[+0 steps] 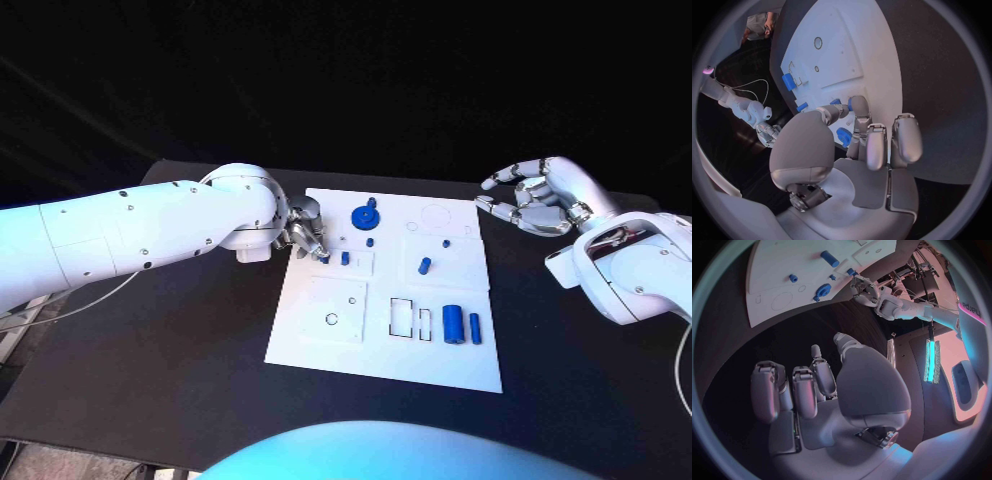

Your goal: Assemble the parts on the task board

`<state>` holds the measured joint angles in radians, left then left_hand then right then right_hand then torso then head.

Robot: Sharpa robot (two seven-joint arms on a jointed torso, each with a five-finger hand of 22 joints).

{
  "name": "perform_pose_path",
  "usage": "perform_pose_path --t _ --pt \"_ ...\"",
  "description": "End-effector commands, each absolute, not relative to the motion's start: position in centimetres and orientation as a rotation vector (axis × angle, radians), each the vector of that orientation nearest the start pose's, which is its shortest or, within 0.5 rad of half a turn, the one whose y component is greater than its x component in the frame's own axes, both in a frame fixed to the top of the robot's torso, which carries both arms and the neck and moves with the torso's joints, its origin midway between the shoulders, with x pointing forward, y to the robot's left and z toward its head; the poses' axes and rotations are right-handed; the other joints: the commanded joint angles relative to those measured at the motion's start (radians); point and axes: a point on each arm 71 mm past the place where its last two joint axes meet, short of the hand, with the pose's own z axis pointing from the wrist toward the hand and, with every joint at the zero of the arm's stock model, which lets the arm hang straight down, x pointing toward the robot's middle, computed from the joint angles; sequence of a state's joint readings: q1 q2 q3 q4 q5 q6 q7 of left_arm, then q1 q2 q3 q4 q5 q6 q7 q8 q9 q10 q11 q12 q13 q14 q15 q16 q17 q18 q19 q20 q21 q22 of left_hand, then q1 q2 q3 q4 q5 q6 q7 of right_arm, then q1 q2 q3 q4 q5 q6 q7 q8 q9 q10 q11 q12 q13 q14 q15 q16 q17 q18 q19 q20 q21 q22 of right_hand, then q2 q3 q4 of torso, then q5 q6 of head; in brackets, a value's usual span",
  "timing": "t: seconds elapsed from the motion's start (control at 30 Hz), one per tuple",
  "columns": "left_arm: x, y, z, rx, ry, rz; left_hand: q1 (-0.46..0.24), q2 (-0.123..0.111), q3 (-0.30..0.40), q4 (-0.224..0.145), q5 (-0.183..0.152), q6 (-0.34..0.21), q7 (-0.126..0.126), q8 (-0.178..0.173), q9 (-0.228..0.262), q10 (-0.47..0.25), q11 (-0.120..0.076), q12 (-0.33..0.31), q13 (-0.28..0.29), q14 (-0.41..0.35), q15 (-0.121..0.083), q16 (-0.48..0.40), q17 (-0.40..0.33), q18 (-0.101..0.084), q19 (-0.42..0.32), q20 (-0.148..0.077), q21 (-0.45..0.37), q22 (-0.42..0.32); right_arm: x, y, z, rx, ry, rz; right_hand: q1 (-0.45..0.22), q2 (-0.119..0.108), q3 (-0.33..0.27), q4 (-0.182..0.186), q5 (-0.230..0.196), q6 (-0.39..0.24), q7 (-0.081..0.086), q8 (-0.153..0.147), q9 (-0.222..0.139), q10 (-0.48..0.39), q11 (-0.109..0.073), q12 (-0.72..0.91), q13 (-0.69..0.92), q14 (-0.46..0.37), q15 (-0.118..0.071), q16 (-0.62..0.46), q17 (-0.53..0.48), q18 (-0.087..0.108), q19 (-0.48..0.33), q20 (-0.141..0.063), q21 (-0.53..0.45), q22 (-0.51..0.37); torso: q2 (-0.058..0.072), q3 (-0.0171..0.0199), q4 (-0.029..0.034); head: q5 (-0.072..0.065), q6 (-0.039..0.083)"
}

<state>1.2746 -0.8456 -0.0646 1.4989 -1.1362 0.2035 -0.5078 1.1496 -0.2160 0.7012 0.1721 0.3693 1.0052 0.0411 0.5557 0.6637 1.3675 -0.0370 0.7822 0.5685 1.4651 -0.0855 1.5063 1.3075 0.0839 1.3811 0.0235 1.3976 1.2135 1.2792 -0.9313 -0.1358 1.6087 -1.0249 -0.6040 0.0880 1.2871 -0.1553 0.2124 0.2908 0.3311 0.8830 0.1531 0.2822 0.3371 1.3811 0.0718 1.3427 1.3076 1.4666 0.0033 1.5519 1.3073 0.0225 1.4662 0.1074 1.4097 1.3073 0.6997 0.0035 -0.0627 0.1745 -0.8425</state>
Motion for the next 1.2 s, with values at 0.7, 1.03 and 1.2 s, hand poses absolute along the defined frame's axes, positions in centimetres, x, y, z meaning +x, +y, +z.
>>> perform_pose_path --t 0.7,1.03,1.2 --pt "48.80 21.83 -20.70 -0.042 2.338 -0.331 0.014 0.002 0.167 -0.173 0.004 0.006 -0.001 0.006 0.001 0.006 -0.001 0.009 0.007 0.068 -0.008 -0.003 0.096 -0.005 -0.006 -0.004 -0.004 -0.001 47.17 -22.60 -15.85 0.199 1.462 0.894 -0.015 -0.001 -0.004 -0.001 0.006 -0.009 0.000 0.007 0.001 -0.003 -0.001 -0.004 0.054 0.091 -0.006 -0.005 0.214 0.016 0.030 -0.006 -0.003 0.170 0.000 0.0001 0.0000 -0.004 -0.009" --pt "48.88 21.77 -20.84 -0.036 2.345 -0.327 0.014 0.001 0.167 -0.173 0.004 0.007 -0.001 0.006 0.001 0.009 -0.001 0.016 0.016 0.068 -0.008 -0.003 0.096 -0.005 -0.006 -0.004 -0.004 -0.001 47.16 -22.60 -15.85 0.199 1.461 0.895 -0.015 -0.001 -0.004 -0.001 0.006 -0.009 0.000 0.007 0.001 -0.003 -0.001 -0.004 0.054 0.091 -0.006 -0.005 0.214 0.016 0.030 -0.006 -0.003 0.170 -0.001 0.0005 0.0005 -0.003 -0.010" --pt "48.91 21.68 -20.90 -0.028 2.346 -0.321 0.012 -0.001 0.166 -0.173 0.007 0.011 -0.002 0.006 0.001 0.015 -0.002 0.028 0.031 0.068 -0.009 -0.003 0.097 -0.005 -0.006 -0.004 -0.003 0.000 47.14 -22.61 -15.84 0.199 1.461 0.895 -0.015 -0.001 -0.004 -0.001 0.006 -0.009 0.000 0.007 0.001 -0.003 -0.001 -0.004 0.054 0.091 -0.006 -0.005 0.214 0.016 0.030 -0.006 -0.003 0.170 -0.001 0.0001 -0.0005 -0.003 -0.008"
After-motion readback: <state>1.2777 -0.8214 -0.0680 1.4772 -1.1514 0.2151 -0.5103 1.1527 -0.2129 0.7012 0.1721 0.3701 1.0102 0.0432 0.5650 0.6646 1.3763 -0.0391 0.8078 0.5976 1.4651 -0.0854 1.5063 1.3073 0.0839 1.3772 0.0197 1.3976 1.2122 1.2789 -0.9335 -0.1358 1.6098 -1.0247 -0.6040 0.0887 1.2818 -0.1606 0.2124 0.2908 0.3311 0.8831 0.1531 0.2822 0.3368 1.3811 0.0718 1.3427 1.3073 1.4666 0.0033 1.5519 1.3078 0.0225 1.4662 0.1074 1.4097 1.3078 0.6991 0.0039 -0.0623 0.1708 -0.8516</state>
